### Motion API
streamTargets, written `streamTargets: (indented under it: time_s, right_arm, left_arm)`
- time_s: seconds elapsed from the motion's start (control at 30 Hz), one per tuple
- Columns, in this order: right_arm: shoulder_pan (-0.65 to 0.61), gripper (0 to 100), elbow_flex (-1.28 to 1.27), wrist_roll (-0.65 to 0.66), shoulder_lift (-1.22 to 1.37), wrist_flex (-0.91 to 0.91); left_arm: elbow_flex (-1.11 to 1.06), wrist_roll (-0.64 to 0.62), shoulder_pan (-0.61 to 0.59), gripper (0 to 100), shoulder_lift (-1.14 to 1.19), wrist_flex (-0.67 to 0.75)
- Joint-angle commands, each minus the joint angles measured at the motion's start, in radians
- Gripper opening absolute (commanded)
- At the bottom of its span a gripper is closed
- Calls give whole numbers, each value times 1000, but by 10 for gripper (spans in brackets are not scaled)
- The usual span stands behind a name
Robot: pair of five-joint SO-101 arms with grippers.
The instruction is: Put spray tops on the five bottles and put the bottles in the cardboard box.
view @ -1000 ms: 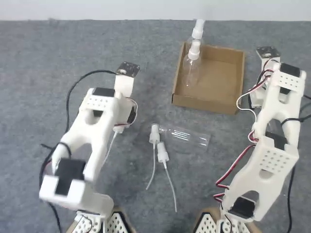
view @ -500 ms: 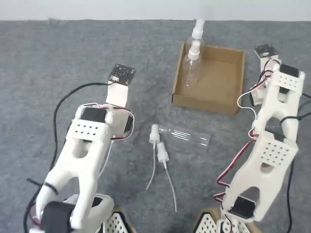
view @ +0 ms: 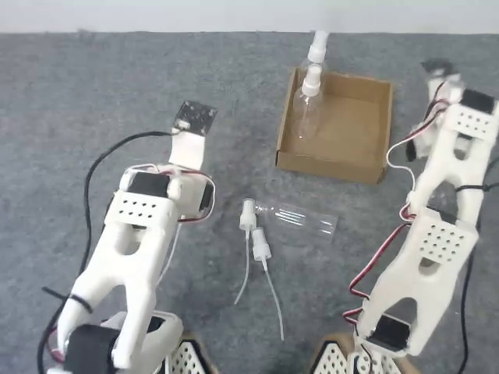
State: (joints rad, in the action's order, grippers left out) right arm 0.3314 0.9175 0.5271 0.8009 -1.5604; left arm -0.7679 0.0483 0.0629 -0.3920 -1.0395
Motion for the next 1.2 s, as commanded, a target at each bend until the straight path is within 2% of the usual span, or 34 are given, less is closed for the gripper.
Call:
streamTargets:
  time_s: [0.0,0.07,0.17,0.37,0.6,0.77,0.87,1.0,1.17]
  right_arm:
    - [-2,6,377,-71,-27,-189]
    - [-25,6,517,-109,-21,-245]
    - [-59,6,568,-195,-28,-239]
    - [-202,6,542,-206,-67,-245]
    - [-283,6,-84,-193,-509,-234]
    - [-437,6,-408,-190,-868,-189]
    - [-553,6,-644,-221,-1076,-59]
    - [-694,6,-1017,-265,-1303,216]
    - [-883,6,-1361,-265,-1402,513]
  left_arm:
    - [137,-48,-6,16,-89,-14]
    - [185,-72,-5,16,-138,-32]
    - [232,-83,-5,16,-247,-32]
    - [311,-121,-55,16,-413,-32]
    - [338,-130,-161,16,-451,-81]
    - [360,-132,-157,16,-453,-81]
    - [397,-153,-155,16,-453,-81]
    - [469,-181,-153,16,-453,-83]
    - [585,-272,-152,16,-443,-72]
